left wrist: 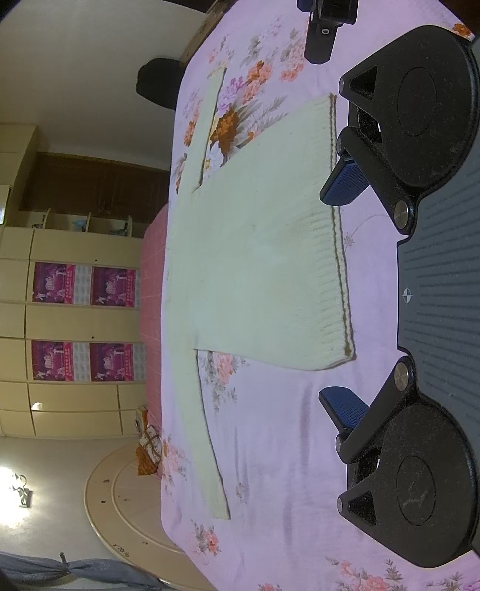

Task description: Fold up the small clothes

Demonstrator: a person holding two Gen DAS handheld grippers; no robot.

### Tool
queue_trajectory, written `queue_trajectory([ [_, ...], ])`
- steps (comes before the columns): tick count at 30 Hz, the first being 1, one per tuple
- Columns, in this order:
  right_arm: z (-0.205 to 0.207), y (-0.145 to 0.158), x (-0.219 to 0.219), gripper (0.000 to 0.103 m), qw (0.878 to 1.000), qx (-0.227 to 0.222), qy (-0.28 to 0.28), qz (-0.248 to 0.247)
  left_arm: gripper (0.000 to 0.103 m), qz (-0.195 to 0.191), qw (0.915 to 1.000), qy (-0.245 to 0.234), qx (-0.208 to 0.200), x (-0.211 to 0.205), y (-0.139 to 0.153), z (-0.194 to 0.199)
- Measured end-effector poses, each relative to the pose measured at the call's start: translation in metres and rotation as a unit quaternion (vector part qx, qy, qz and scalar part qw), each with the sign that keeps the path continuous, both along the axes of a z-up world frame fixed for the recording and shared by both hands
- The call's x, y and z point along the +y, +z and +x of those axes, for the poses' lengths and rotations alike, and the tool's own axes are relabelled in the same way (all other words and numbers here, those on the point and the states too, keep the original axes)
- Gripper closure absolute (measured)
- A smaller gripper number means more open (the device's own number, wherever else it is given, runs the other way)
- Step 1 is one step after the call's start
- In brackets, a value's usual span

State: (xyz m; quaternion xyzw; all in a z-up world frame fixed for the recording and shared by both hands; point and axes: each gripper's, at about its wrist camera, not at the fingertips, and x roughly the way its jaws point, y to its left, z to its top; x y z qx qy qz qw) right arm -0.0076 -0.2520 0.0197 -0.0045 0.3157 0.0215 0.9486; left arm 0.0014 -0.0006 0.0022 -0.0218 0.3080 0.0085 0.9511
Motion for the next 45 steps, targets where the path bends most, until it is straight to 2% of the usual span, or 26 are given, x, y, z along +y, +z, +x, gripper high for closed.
queue_trajectory([
  [45,0.0057,-0.0035,0.0018,0.004,1.0,0.005,0.003,-0.002,0.0,0.002,1.0,0.001,0.007,0.0009,-0.0039,0.0089],
])
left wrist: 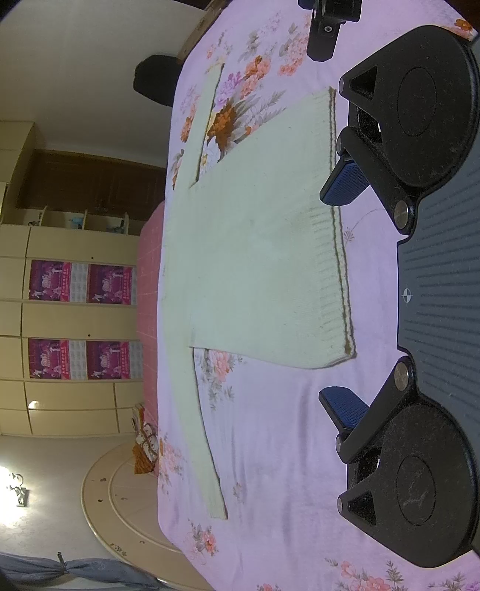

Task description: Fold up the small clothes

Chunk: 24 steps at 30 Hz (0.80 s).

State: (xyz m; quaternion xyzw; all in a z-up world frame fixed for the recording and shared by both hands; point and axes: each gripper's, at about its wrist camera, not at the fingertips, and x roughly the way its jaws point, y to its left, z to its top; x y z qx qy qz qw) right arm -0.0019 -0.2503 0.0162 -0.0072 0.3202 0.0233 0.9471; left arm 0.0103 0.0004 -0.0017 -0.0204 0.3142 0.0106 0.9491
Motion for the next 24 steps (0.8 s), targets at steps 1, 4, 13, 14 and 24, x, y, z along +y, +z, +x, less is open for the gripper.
queue_trajectory([
  [1,0.0,0.0,0.0,0.004,1.0,0.0,0.0,0.0,0.0,0.0,1.0,0.0,0.0,0.0,0.0,0.0],
  [4,0.0,-0.002,0.0,0.004,1.0,0.001,0.0,-0.001,0.0,0.001,1.0,0.0,0.001,0.0,-0.001,0.0],
  [13,0.004,-0.005,0.0,0.004,1.0,0.006,0.002,-0.002,0.0,-0.003,0.9999,0.014,0.005,0.003,-0.004,0.007],
  [14,0.005,-0.005,-0.001,0.004,1.0,0.006,0.002,-0.001,0.0,-0.01,0.9998,0.016,0.002,0.005,-0.004,0.009],
  [24,0.035,0.003,-0.026,0.004,0.999,-0.008,-0.03,-0.014,0.0,-0.034,0.9991,-0.021,-0.01,0.017,-0.003,0.061],
])
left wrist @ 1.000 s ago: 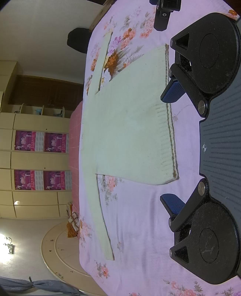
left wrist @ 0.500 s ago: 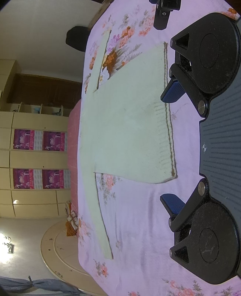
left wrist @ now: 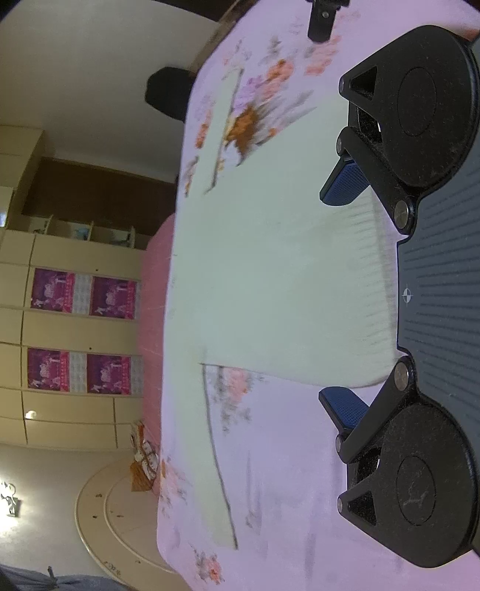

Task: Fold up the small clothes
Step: 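Grasp the sweater cuff with the right gripper and lift it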

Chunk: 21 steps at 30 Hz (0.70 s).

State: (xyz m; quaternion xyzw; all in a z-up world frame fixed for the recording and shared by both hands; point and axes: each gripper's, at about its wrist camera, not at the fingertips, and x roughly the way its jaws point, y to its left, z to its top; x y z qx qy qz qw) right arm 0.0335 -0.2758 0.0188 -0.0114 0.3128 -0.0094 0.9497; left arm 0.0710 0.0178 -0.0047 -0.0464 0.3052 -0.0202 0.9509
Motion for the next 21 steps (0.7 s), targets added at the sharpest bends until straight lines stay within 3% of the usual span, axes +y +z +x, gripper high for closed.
queue_trajectory([
  [5,0.038,0.015,-0.03,0.005,0.999,-0.031,-0.022,0.0,0.0,0.015,0.9977,-0.009,-0.066,0.008,0.012,0.04],
  [7,0.055,0.021,-0.042,0.006,0.999,-0.045,-0.029,0.0,0.0,-0.001,0.996,-0.006,-0.089,0.013,0.016,0.06],
  [10,0.087,0.028,-0.062,0.007,0.997,-0.06,-0.042,0.011,0.0,-0.008,0.9975,0.007,-0.07,0.019,0.019,0.103],
  [21,0.226,0.003,-0.157,0.009,0.988,-0.089,-0.117,0.056,0.0,0.068,0.9917,0.091,-0.06,0.047,-0.014,0.245],
])
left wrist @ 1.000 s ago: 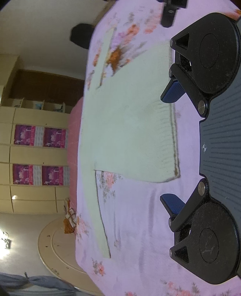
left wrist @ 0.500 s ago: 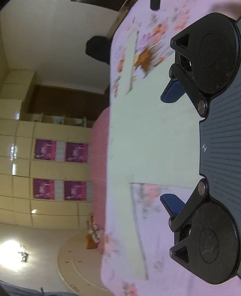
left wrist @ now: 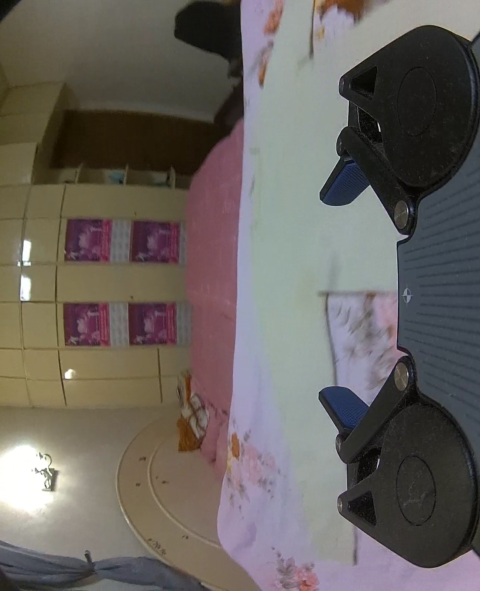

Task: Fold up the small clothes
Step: 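Grasp the sweater cuff with the right gripper and lift it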

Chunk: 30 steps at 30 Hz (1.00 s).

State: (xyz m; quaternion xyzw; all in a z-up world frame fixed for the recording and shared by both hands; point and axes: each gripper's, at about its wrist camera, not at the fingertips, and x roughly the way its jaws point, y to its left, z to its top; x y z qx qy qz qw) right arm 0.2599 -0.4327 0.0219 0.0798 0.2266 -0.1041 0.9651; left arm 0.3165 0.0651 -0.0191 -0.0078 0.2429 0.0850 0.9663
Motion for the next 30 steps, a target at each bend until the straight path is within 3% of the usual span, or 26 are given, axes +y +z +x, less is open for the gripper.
queue_trajectory([
  [7,0.078,-0.051,-0.083,0.01,0.992,0.012,-0.076,0.096,0.0,-0.008,0.9993,0.034,0.015,0.019,-0.03,0.045],
  [13,0.102,-0.103,-0.144,0.013,0.964,0.028,-0.146,0.22,0.0,-0.01,0.9984,0.04,0.037,0.026,-0.057,0.069],
  [17,0.106,-0.106,-0.146,0.021,0.968,0.023,-0.138,0.209,0.0,-0.007,0.9983,0.036,0.044,0.026,-0.066,0.079],
  [18,0.107,-0.107,-0.146,0.03,0.968,0.022,-0.14,0.209,0.0,-0.006,0.9983,0.037,0.045,0.026,-0.066,0.081],
  [19,0.109,-0.108,-0.148,0.054,0.966,0.022,-0.145,0.212,0.0,-0.009,0.9983,0.037,0.045,0.026,-0.067,0.083],
  [21,0.113,-0.11,-0.158,0.071,0.96,0.026,-0.159,0.229,0.0,-0.011,0.9982,0.04,0.043,0.027,-0.066,0.083],
  [23,0.113,-0.109,-0.166,0.073,0.955,0.019,-0.164,0.247,0.0,-0.013,0.9983,0.041,0.039,0.032,-0.064,0.086],
  [25,0.114,-0.109,-0.169,0.064,0.953,0.015,-0.16,0.256,0.0,-0.013,0.9983,0.042,0.038,0.036,-0.064,0.089],
  [27,0.117,-0.107,-0.168,0.063,0.956,0.018,-0.156,0.248,0.0,-0.015,0.998,0.045,0.042,0.042,-0.064,0.092],
  [29,0.124,-0.105,-0.163,0.073,0.963,0.031,-0.157,0.218,0.0,-0.011,0.9972,0.051,0.054,0.047,-0.065,0.094],
  [30,0.128,-0.103,-0.16,0.09,0.966,0.039,-0.158,0.199,0.0,-0.013,0.9969,0.054,0.057,0.051,-0.065,0.093],
])
